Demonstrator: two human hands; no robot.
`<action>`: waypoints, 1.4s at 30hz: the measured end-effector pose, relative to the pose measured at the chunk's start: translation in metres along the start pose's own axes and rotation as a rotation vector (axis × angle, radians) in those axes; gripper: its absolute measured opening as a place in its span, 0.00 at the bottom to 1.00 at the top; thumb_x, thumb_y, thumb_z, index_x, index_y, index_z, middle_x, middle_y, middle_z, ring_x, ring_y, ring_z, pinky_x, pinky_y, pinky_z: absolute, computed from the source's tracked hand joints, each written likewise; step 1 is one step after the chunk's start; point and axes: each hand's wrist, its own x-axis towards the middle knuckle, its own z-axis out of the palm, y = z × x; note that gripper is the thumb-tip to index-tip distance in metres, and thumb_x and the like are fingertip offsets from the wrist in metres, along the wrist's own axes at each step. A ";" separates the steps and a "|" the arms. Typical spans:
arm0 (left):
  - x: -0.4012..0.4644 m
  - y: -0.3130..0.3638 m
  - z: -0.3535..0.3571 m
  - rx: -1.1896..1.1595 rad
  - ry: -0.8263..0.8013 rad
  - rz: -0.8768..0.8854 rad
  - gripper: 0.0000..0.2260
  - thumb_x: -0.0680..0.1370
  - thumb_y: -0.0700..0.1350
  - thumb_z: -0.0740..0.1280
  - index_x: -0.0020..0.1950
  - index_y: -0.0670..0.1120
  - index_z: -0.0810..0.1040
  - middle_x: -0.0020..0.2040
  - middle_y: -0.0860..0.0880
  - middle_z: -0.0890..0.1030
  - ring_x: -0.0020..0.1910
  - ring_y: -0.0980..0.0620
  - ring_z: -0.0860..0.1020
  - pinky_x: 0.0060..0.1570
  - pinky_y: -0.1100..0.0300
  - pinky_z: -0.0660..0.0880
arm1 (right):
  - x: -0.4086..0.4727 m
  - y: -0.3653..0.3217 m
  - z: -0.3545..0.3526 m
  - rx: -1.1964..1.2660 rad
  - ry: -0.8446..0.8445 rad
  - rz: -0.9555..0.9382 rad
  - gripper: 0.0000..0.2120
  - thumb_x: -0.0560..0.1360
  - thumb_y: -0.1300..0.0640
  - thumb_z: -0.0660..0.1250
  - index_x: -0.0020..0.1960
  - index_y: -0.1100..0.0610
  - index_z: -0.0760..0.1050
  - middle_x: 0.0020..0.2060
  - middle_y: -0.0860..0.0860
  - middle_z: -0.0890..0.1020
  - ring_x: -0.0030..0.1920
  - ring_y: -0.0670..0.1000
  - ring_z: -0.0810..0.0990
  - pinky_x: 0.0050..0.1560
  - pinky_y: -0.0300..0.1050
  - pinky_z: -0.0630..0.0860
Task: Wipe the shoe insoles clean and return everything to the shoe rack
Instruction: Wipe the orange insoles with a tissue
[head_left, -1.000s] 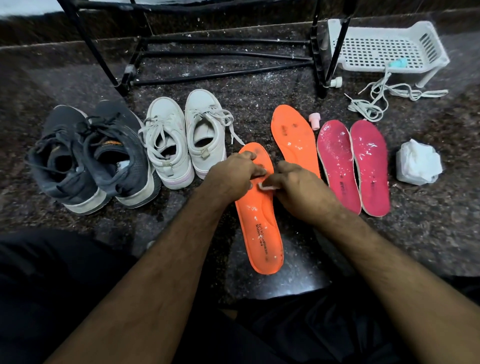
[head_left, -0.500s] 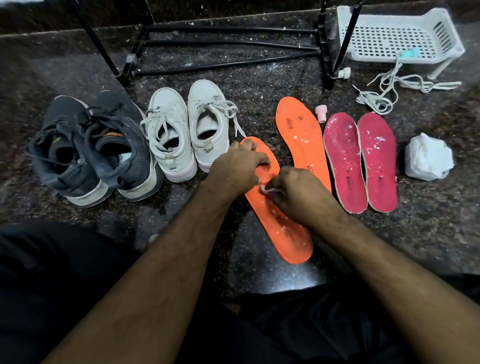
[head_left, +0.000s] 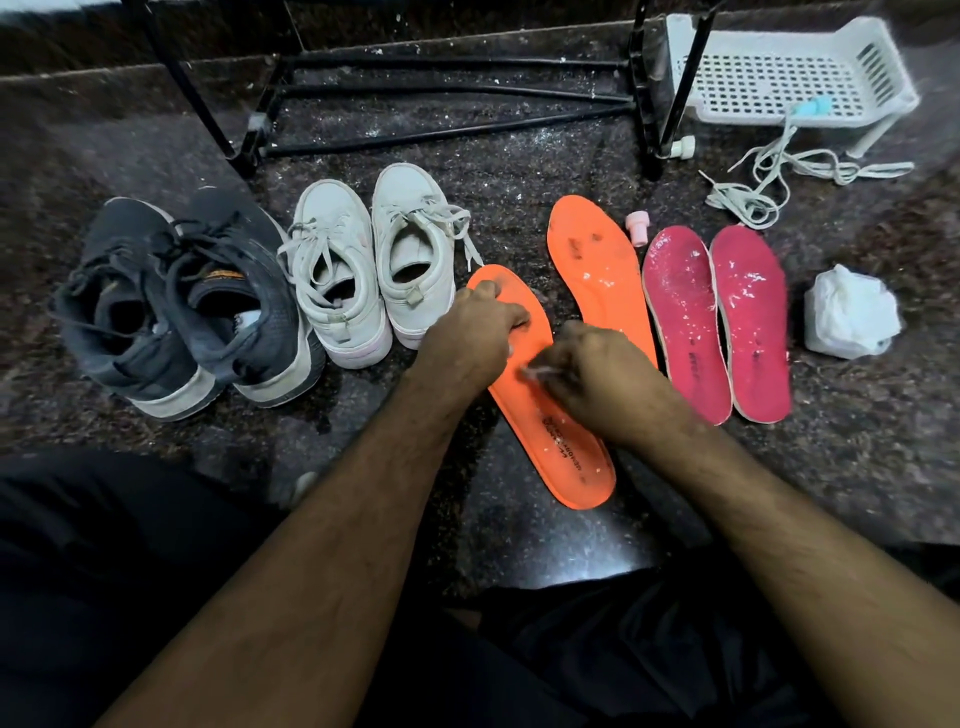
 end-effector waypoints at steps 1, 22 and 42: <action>0.000 0.000 0.000 0.003 0.006 -0.003 0.21 0.78 0.43 0.69 0.69 0.57 0.75 0.72 0.43 0.67 0.68 0.41 0.67 0.64 0.45 0.72 | 0.000 -0.002 0.004 -0.043 0.077 0.017 0.09 0.75 0.59 0.69 0.53 0.52 0.84 0.43 0.49 0.75 0.48 0.57 0.80 0.47 0.46 0.75; -0.004 0.005 0.001 -0.069 0.059 -0.030 0.22 0.78 0.36 0.65 0.71 0.52 0.75 0.73 0.40 0.66 0.69 0.39 0.70 0.65 0.47 0.72 | 0.001 -0.002 -0.002 0.012 -0.294 -0.065 0.16 0.71 0.68 0.68 0.51 0.52 0.86 0.44 0.48 0.84 0.48 0.51 0.82 0.43 0.32 0.68; -0.007 0.008 -0.002 -0.075 0.060 -0.037 0.21 0.80 0.35 0.61 0.71 0.51 0.74 0.73 0.39 0.65 0.69 0.38 0.69 0.64 0.49 0.70 | -0.001 0.007 -0.017 -0.122 -0.134 -0.054 0.16 0.74 0.65 0.68 0.54 0.49 0.85 0.46 0.49 0.74 0.52 0.56 0.78 0.52 0.48 0.76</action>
